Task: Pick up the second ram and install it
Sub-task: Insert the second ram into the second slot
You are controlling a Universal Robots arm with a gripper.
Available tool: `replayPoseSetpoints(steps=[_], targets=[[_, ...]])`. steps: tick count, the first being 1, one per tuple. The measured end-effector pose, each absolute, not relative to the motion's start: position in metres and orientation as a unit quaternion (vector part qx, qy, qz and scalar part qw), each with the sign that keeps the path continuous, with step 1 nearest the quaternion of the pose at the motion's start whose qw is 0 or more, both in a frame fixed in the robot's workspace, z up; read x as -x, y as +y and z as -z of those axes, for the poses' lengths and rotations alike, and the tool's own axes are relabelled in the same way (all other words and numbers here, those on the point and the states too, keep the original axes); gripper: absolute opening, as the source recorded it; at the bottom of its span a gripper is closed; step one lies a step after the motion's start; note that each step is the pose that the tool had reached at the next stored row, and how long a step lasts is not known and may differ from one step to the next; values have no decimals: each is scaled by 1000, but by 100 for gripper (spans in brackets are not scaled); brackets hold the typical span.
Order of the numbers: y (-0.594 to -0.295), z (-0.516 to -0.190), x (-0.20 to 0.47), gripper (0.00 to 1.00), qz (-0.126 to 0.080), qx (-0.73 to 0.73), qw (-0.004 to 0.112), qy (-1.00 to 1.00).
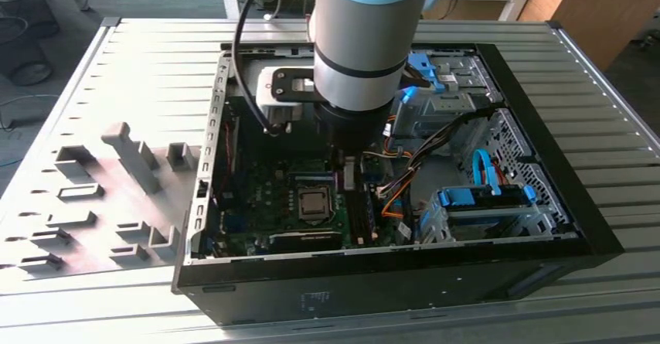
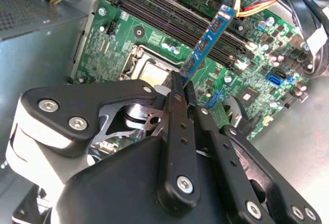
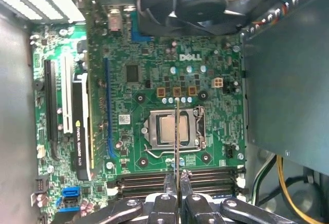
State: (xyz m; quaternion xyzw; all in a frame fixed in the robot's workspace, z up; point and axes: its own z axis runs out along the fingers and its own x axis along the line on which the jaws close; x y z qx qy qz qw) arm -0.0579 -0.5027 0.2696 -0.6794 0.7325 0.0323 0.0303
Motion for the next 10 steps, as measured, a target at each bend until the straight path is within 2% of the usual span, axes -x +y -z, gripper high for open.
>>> replayPoseSetpoints(steps=[10], targets=[[-503,-269,58,14,-31,640,32,767]])
